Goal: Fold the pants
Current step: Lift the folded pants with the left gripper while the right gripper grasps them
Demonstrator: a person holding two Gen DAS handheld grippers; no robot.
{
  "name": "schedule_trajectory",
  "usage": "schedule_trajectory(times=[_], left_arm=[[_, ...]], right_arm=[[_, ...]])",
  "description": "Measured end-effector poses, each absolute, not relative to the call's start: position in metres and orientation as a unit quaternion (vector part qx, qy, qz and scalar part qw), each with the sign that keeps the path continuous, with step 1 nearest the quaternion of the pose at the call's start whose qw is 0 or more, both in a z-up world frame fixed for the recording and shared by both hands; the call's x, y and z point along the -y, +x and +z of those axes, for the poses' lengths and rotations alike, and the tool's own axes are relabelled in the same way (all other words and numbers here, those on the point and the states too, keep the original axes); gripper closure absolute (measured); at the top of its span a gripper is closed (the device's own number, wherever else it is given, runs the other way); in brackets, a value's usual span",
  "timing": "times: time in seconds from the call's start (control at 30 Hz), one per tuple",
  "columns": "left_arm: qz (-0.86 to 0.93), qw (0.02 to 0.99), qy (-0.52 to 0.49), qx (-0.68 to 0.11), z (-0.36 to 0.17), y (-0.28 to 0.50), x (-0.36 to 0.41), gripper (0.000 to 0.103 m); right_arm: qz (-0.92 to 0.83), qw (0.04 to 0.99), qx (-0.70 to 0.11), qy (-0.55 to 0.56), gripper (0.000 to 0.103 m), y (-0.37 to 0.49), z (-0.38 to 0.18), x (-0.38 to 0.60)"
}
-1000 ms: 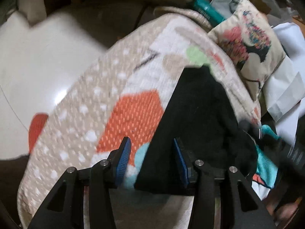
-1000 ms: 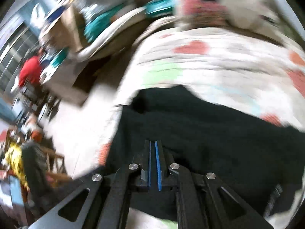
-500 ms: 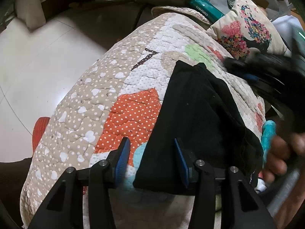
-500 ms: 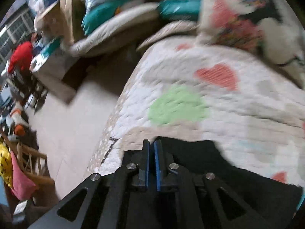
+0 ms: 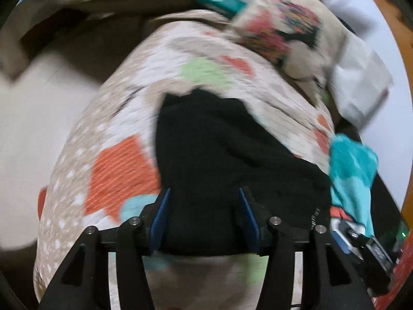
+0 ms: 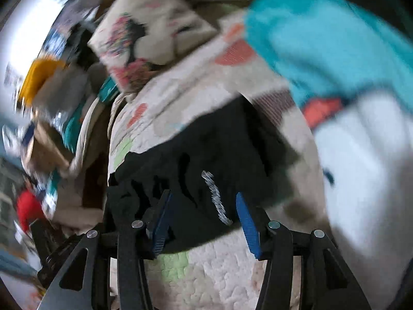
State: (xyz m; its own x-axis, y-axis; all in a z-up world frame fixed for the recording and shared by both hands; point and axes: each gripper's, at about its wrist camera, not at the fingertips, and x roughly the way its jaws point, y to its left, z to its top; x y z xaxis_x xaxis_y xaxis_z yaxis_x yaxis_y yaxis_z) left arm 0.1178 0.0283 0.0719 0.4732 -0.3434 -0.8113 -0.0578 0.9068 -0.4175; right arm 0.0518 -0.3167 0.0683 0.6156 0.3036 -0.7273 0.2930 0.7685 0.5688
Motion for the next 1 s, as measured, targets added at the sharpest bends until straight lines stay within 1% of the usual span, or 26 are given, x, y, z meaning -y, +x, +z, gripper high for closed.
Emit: schedule_trajectory(times=[0.07,0.23,0.33,0.47,0.63,0.73,0.8,0.87,0.9,0.93,1.0], left_arm=[[-0.113,0.841,-0.153,-0.507,0.083,0.128,0.001,0.049],[-0.213,0.822,-0.076,-0.523,0.093,0.168,0.093,0.049],[-0.262,0.820,-0.031,-0.508,0.095,0.185,0.150,0.049],[-0.320,0.782,0.012,-0.535,0.074,0.212,0.220,0.048],[-0.329,0.760,0.038,-0.559,0.043,0.238,0.262,0.047],[-0.357,0.738,0.038,-0.572,0.032,0.247,0.279,0.043],[-0.365,0.726,0.052,-0.581,0.024,0.249,0.290,0.035],[-0.366,0.730,0.092,-0.571,0.024,0.243,0.301,0.035],[-0.366,0.731,0.118,-0.564,0.024,0.238,0.306,0.047],[-0.363,0.736,0.143,-0.553,0.026,0.233,0.309,0.055],[-0.372,0.735,0.148,-0.548,0.029,0.229,0.306,0.062]], right_arm=[[-0.008,0.825,-0.439,0.356,0.048,0.051,0.059,0.323],[-0.051,0.841,-0.435,0.319,0.048,0.047,0.047,0.328],[-0.058,0.832,-0.432,0.343,0.048,0.045,0.034,0.336],[-0.067,0.833,-0.425,0.348,0.048,0.050,0.020,0.342],[-0.055,0.840,-0.398,0.364,0.048,0.063,0.009,0.343],[-0.056,0.848,-0.381,0.365,0.048,0.070,0.006,0.343],[-0.057,0.854,-0.377,0.353,0.047,0.074,0.006,0.340],[-0.057,0.858,-0.377,0.345,0.046,0.076,0.006,0.337],[-0.055,0.857,-0.379,0.345,0.048,0.077,0.006,0.337],[-0.053,0.856,-0.382,0.345,0.049,0.077,0.007,0.338],[-0.038,0.849,-0.392,0.353,0.065,0.080,0.009,0.339]])
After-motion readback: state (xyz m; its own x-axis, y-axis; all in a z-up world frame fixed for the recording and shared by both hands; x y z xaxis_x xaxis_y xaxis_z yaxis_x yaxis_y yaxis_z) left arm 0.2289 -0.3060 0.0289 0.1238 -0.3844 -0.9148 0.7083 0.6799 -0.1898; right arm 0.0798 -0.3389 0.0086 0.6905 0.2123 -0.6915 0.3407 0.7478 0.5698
